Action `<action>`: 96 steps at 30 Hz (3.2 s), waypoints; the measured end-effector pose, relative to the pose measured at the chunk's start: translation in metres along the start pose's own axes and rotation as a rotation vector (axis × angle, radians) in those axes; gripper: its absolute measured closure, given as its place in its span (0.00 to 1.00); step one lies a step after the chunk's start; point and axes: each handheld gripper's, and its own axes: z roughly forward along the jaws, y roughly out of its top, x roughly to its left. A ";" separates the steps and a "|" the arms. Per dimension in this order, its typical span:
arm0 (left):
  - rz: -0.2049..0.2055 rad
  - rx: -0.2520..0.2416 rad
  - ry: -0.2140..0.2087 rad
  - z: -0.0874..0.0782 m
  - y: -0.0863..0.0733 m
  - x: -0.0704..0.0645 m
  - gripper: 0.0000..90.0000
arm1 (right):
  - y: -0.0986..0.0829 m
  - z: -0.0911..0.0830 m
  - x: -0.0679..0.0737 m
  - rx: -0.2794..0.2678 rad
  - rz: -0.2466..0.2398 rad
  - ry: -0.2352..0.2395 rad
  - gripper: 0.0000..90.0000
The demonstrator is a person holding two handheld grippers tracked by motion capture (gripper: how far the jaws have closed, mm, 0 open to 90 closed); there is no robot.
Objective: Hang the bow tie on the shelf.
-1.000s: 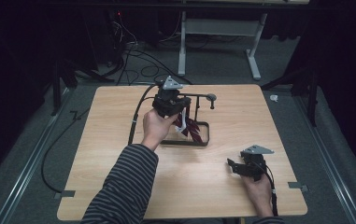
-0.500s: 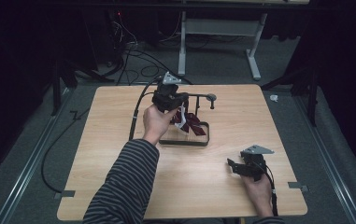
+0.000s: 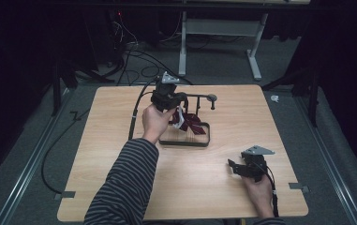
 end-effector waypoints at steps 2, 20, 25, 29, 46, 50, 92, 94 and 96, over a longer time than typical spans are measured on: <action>0.002 -0.001 0.006 0.000 0.000 -0.001 0.95 | 0.000 0.000 0.000 0.000 0.000 0.000 0.38; 0.017 -0.028 0.011 -0.023 -0.007 0.000 0.81 | 0.000 0.000 0.000 0.001 -0.003 -0.001 0.38; 0.016 -0.038 0.002 -0.033 -0.011 0.000 0.79 | 0.000 0.000 0.000 -0.001 -0.006 -0.004 0.38; 0.029 -0.042 0.000 -0.040 -0.013 -0.001 0.78 | 0.000 0.000 0.000 -0.001 -0.006 -0.004 0.38; 0.025 -0.050 -0.001 -0.063 -0.030 0.002 0.76 | 0.000 0.000 0.000 0.000 -0.008 -0.004 0.38; 0.012 -0.055 -0.001 -0.068 -0.035 0.003 0.75 | 0.000 0.000 0.000 -0.001 -0.007 -0.005 0.38; -0.030 -0.078 0.013 -0.120 -0.073 0.008 0.71 | 0.000 0.000 0.000 0.000 -0.007 -0.005 0.38; -0.037 -0.079 0.015 -0.123 -0.076 0.009 0.71 | 0.000 0.000 0.000 0.000 -0.007 -0.005 0.38; -0.042 -0.077 0.017 -0.125 -0.079 0.010 0.70 | 0.000 0.000 0.001 0.000 -0.008 -0.005 0.38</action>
